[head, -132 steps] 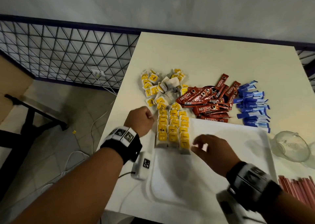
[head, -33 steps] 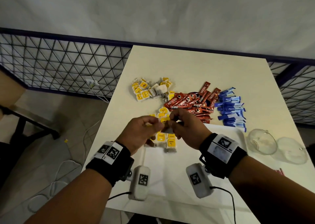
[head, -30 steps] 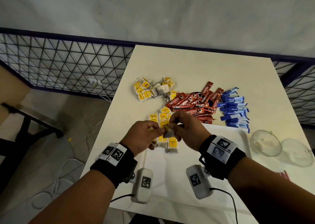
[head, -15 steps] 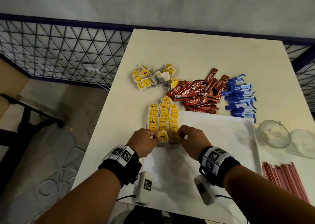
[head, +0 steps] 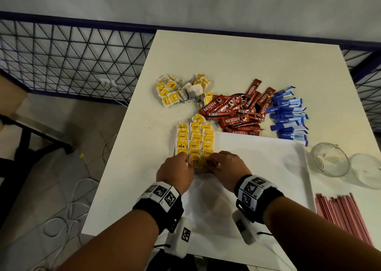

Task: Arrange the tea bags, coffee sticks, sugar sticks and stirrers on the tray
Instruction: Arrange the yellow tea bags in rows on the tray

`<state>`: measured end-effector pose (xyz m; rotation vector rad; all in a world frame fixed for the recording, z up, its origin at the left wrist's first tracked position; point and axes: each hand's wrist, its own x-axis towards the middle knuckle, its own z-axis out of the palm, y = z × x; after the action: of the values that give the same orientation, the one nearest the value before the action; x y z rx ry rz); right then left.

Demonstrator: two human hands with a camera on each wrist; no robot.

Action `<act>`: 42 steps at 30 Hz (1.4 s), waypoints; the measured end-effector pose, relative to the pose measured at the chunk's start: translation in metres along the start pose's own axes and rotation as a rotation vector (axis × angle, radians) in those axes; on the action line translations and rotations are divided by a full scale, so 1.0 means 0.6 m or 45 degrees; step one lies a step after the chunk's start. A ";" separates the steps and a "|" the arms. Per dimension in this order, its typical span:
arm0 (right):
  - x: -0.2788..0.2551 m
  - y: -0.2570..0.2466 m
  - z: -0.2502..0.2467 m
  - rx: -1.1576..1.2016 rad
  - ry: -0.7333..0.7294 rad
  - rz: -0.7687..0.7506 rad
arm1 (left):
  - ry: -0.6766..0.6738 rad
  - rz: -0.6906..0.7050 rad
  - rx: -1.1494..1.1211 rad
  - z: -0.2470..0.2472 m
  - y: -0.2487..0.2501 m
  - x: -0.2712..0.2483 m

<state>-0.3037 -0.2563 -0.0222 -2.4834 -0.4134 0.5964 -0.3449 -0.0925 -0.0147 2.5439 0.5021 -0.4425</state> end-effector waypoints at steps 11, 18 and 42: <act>-0.004 -0.033 -0.035 0.108 0.197 -0.212 | -0.244 -0.396 -1.431 -0.064 -0.004 -0.027; -0.004 -0.107 -0.059 0.105 0.085 -0.639 | -0.630 -0.567 -2.149 -0.090 -0.001 -0.019; 0.002 -0.152 -0.061 -0.040 0.246 -0.829 | -0.563 -0.532 -2.237 -0.109 0.017 -0.002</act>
<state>-0.2991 -0.1987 0.0572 -2.2150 -1.0912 0.0833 -0.3280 -0.0660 0.0437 0.6362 0.7415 -0.3801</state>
